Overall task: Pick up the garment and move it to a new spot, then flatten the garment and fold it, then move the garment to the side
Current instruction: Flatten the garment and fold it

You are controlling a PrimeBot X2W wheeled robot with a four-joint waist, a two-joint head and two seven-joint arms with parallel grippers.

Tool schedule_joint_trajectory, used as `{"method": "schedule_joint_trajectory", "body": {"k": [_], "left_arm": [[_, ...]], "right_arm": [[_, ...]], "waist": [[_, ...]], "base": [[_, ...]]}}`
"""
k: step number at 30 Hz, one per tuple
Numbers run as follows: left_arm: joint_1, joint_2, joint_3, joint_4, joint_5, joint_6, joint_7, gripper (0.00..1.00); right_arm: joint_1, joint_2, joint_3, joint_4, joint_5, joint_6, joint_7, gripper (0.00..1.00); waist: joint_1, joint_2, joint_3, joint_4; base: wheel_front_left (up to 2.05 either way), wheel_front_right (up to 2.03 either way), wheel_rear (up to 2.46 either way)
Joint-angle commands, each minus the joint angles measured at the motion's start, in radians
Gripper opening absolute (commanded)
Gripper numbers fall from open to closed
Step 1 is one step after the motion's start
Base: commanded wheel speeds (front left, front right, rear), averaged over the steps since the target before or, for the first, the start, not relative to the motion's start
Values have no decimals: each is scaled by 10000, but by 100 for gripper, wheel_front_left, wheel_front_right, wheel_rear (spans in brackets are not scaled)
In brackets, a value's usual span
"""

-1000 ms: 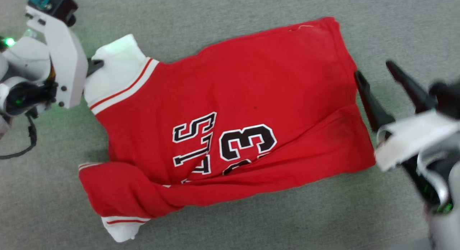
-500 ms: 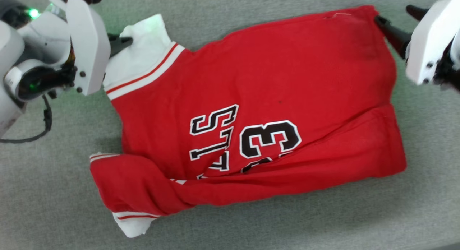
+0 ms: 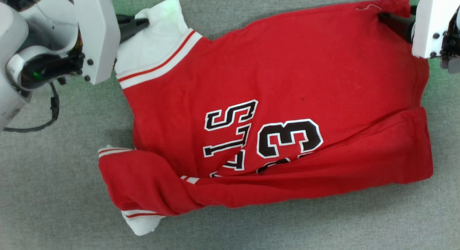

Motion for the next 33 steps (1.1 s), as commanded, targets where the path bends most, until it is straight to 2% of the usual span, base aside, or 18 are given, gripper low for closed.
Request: {"method": "schedule_joint_trajectory", "body": {"k": [1, 3, 4, 10, 18, 26, 33], "left_arm": [[322, 20, -258, 206, 44, 58, 84, 0], [307, 4, -264, 197, 17, 58, 45, 0], [300, -1, -265, 198, 18, 58, 23, 0], [219, -129, -213, 139, -193, 55, -488, 0], [465, -102, -141, -496, -311, 41, -1788, 0], [1436, 386, -143, -2001, -44, 41, -3264, 0], [2356, 991, -145, -3656, 306, 41, -4373, 0]], "right_arm": [[51, 66, 158, 190, 44, -8, 82, 64], [23, 36, 365, 131, 161, -2, -14, 18], [26, 5, 392, 147, 211, -2, -66, 0], [72, -384, 588, -126, 510, -3, -952, 0], [865, -1059, 1130, -916, 1151, -3, -1989, 0], [2536, -2069, 1572, -2596, 1919, -5, -2353, 0], [4266, -2954, 1064, -3934, 2411, -3, -2456, 0]], "waist": [[0, 0, 56, 63], [0, 0, 70, 93], [0, 0, 71, 102], [0, 0, -101, 225], [0, 0, -885, 567], [0, 0, -1925, 954], [0, 0, -2654, 1311]], "base": [[0, 0, 0], [0, 0, 0], [0, 0, 0], [0, 0, 0], [0, 0, 0], [0, 0, 0], [0, 0, 0]]}}
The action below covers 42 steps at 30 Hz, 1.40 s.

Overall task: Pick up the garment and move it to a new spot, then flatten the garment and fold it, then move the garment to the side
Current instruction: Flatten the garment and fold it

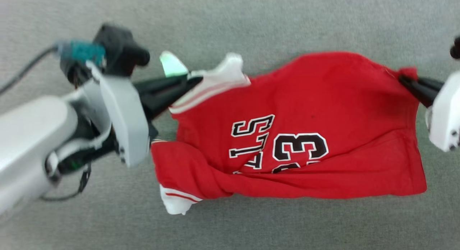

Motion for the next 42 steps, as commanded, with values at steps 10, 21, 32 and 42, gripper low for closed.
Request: {"method": "schedule_joint_trajectory", "body": {"k": [10, 21, 32, 42], "left_arm": [[2336, 1529, 4, -1870, 404, 22, -1890, 0], [4633, 2022, 5, -1810, 456, 180, -3284, 0], [5330, 711, 68, -153, 646, 62, -3621, 0], [5235, -206, 7, 1164, 711, 31, -3574, 0]], "right_arm": [[3377, -329, -1806, -1658, 309, -1, -302, 0], [5406, 330, -2867, -2046, 228, 1, -735, 0], [5277, 743, -2656, -855, -54, -1, -1737, 0], [4588, 970, -1707, 1044, -398, -44, -2753, 0]], "waist": [[0, -1, -816, 415], [0, -1, -471, 365], [0, -1, -30, 433], [0, -1, 198, 357]], "base": [[0, 0, 0], [0, 0, 0], [0, 0, 0], [0, 0, 0]]}}
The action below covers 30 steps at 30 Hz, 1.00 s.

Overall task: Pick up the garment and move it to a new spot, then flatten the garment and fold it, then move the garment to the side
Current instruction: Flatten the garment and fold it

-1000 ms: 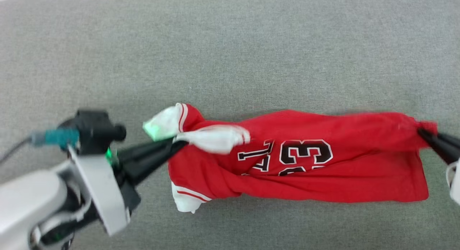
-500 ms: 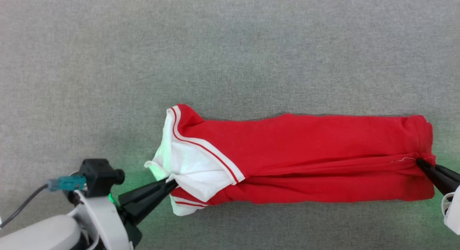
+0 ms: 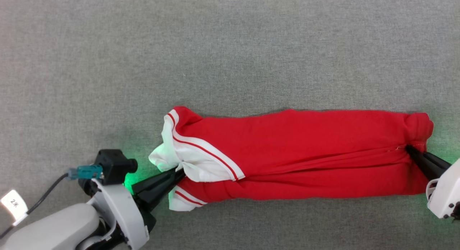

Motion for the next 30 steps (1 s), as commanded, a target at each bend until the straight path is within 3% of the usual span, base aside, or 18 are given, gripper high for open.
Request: {"method": "schedule_joint_trajectory", "body": {"k": [1, 5, 6, 7, 9, 10, 11, 12, 21, 30], "left_arm": [[-8, -175, -65, 152, 39, 32, 57, 0], [-78, -241, -63, 32, -199, 28, -26, 0], [-93, -206, -58, 11, -230, 28, -55, 2], [-79, -195, -52, -29, -301, 27, -68, 25], [-36, -178, 18, -138, -411, 27, -124, 55], [20, -190, 72, -216, -482, 27, -140, 78], [87, -189, 143, -297, -525, 26, -153, 93], [157, -172, 247, -354, -563, 26, -151, 100], [1775, -638, 2327, -361, -649, 25, -163, 100], [3957, -2366, 5360, 1378, 389, 101, -149, 100]], "right_arm": [[68, 109, 306, 647, -141, -99, 56, 0], [-79, 118, 463, 811, 3, -99, -299, 0], [-93, 208, 399, 799, 205, -98, -414, 20], [-80, 321, 288, 786, 473, -93, -507, 39], [35, 184, 203, 693, 590, -64, -582, 97], [154, 70, 149, 655, 581, -66, -592, 100], [275, -13, 39, 611, 615, -66, -604, 100], [350, -67, -72, 569, 672, -66, -579, 100], [1129, -307, -1230, -105, 808, -60, -28, 100], [1745, -59, -2170, 67, 535, -58, 396, 100]], "waist": [[0, 0, -11, 0], [0, 0, -163, 2], [0, 0, -232, 2], [0, 0, -337, 11], [0, 0, -552, 56], [0, 0, -678, 91], [0, 0, -800, 128], [0, 0, -939, 166], [0, 0, -2003, 713], [0, 0, -2521, 1292]], "base": [[0, 0, 0], [0, 0, 0], [0, 0, 0], [0, 0, 0], [0, 0, 0], [0, 0, 0], [0, 0, 0], [0, 0, 0], [0, 0, 0], [0, 0, 0]]}}
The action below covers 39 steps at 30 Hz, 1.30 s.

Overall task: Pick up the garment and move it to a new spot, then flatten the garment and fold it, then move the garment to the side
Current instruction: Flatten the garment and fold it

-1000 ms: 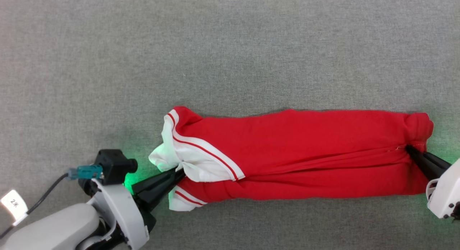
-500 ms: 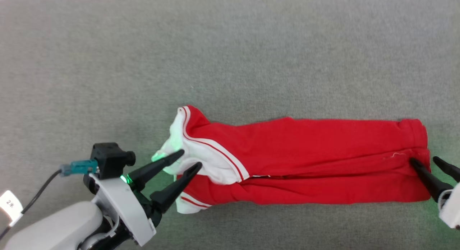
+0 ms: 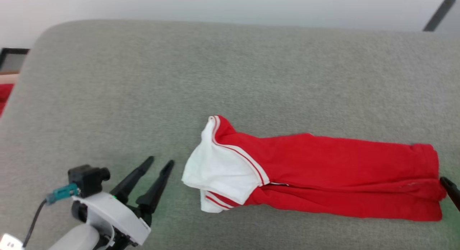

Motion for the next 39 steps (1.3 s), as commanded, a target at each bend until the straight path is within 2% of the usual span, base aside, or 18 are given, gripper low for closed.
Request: {"method": "schedule_joint_trajectory", "body": {"k": [1, 6, 11, 17, 23, 29, 39], "left_arm": [[358, -302, 498, 300, 571, 61, 10, 100], [890, -1084, 2157, 781, 2573, 384, 8, 100], [1241, -1790, 3820, 499, 4715, 675, 9, 100], [1682, -2569, 5212, 58, 6411, 389, 9, 100], [1924, -3156, 5913, 219, 7047, 17, 9, 100], [1668, -3557, 6202, 311, 7386, -67, 9, 100], [1284, -3579, 6063, 112, 7245, -76, 9, 100]], "right_arm": [[179, 71, -174, 58, -81, -10, 80, 100], [384, 153, -631, 161, -63, -8, 310, 100], [413, 295, -1126, 237, -23, -8, 564, 100], [112, 569, -1637, 316, -230, -8, 1054, 100], [-308, 886, -1603, 320, -357, -8, 1804, 100], [-899, 1187, -1384, 515, -476, -8, 2348, 100], [-1451, 1783, -1366, 1420, -1113, -8, 3692, 100]], "waist": [[0, -1, -302, 346], [0, -1, -431, 501], [0, -1, -514, 530], [0, -1, -425, 480], [0, -1, -183, 475], [0, -1, 149, 651], [0, -1, 865, 926]], "base": [[0, 0, 0], [0, 0, 0], [0, 0, 0], [0, 0, 0], [0, 0, 0], [0, 0, 0], [0, 0, 0]]}}
